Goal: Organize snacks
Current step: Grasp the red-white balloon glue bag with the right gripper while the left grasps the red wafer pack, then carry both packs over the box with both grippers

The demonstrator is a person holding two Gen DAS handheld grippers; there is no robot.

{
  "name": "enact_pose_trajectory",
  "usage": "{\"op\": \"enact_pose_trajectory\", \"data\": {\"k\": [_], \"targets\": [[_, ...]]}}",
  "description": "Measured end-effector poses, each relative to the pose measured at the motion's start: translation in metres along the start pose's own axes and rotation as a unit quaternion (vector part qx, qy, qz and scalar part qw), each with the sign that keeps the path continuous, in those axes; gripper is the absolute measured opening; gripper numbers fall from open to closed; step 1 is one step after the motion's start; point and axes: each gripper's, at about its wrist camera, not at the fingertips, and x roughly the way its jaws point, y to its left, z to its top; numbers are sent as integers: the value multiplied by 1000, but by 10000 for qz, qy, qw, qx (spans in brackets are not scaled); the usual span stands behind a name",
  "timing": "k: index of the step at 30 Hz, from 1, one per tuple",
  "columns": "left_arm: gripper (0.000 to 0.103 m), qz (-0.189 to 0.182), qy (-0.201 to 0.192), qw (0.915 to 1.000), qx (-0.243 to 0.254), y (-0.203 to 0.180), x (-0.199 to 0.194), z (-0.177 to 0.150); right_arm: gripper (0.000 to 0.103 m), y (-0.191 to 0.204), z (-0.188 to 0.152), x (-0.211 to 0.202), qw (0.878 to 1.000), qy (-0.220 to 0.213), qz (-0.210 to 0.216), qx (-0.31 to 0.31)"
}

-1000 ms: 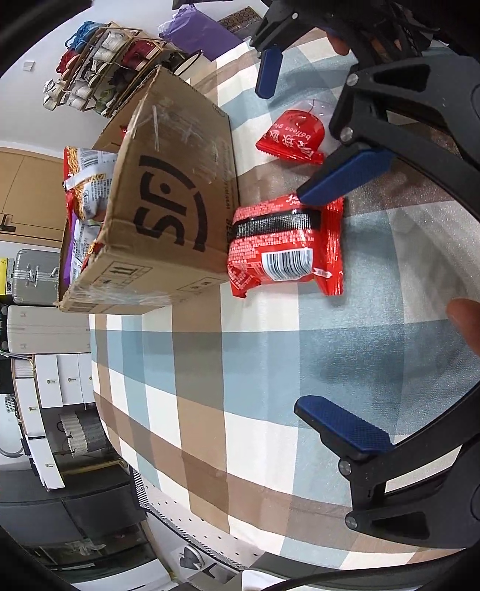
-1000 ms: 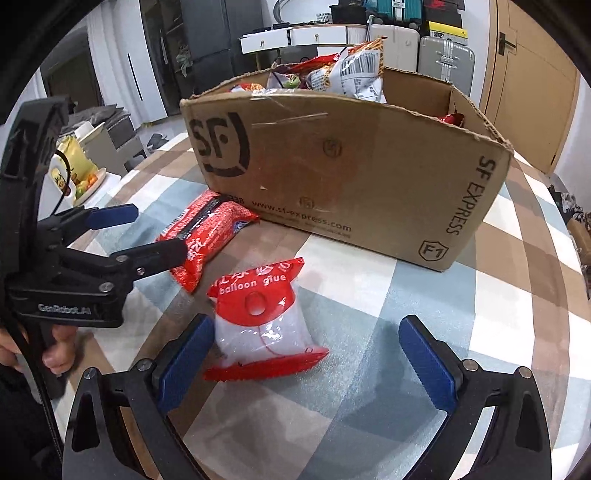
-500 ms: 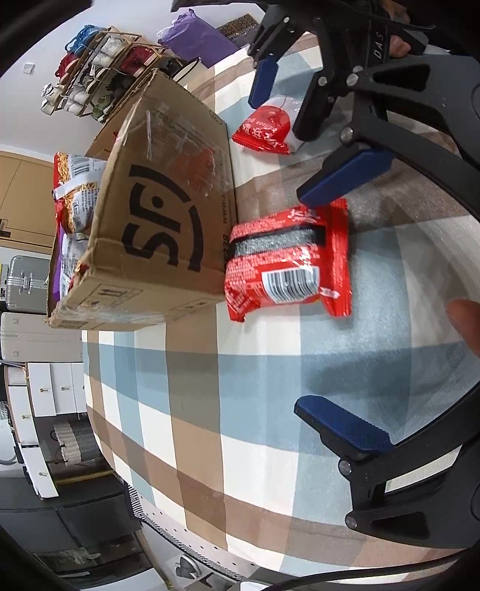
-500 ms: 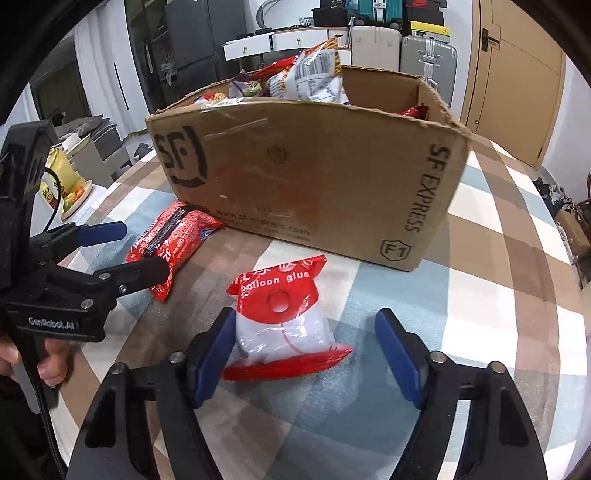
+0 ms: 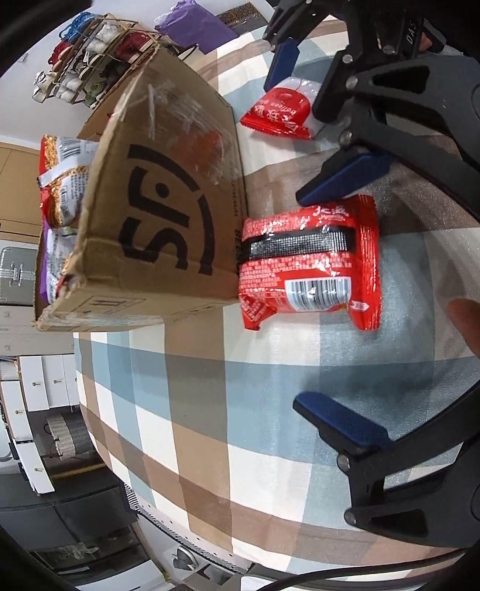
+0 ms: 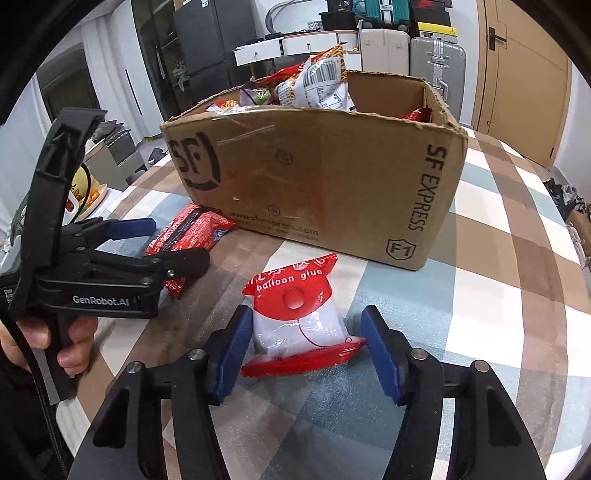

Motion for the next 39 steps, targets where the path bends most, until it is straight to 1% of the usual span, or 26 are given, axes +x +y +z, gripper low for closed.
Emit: {"op": "enact_pose_trajectory", "data": {"k": [1, 3, 4, 6, 7, 10, 12, 15, 18, 20, 21, 24, 26, 27, 28, 30, 33, 39], "targets": [[92, 29, -23, 10000, 50, -1, 0, -1, 61, -1, 0, -2, 10000, -21, 20, -7], [80, 98, -61, 9997, 200, -3, -1, -2, 60, 1, 1, -3, 10000, -21, 64, -28], [77, 31, -91, 9997, 240, -3, -2, -3, 60, 2, 1, -3, 9999, -30, 90, -50], [64, -10, -132, 9995, 297, -4, -5, -6, 59, 6, 1, -5, 9999, -44, 95, -106], [60, -44, -147, 9994, 324, -5, -7, -7, 59, 8, 0, -6, 9998, -54, 116, -125], [55, -100, -216, 9986, 464, -7, -11, -12, 58, 12, -1, -7, 9998, -45, 148, -161], [46, -177, -266, 9983, 488, -7, -14, -16, 57, 13, -2, -8, 9997, -33, 146, -198], [46, -340, -261, 9978, 508, -7, -17, -20, 57, 15, -5, -7, 9997, -8, 157, -163], [46, -411, -268, 9973, 547, -7, -20, -24, 58, 16, -5, -5, 9997, 75, 138, -200], [46, -431, -276, 9973, 530, -7, -23, -28, 62, 19, -5, -5, 9996, 84, 87, -259], [46, -483, -273, 9971, 512, -7, -25, -30, 67, 21, -4, -4, 9994, 109, 58, -324], [46, -509, -304, 9971, 467, -6, -30, -32, 68, 26, 0, 2, 9992, 139, 14, -377], [46, -522, -314, 9971, 451, -4, -32, -33, 66, 30, 2, 5, 9988, 131, -57, -468], [46, -526, -313, 9971, 444, -3, -32, -33, 59, 32, 2, 6, 9985, 131, -102, -528], [46, -537, -309, 9972, 423, -2, -32, -32, 49, 33, 2, 7, 9984, 136, -93, -534], [46, -546, -322, 9972, 392, 0, -33, -32, 46, 32, 2, 7, 9985, 116, -93, -535], [46, -568, -373, 9970, 375, 2, -36, -32, 44, 31, 1, 2, 9989, 11, 48, -475], [46, -601, -476, 9965, 346, 4, -44, -30, 44, 25, 1, -14, 9992, -155, 6, -374]]}}
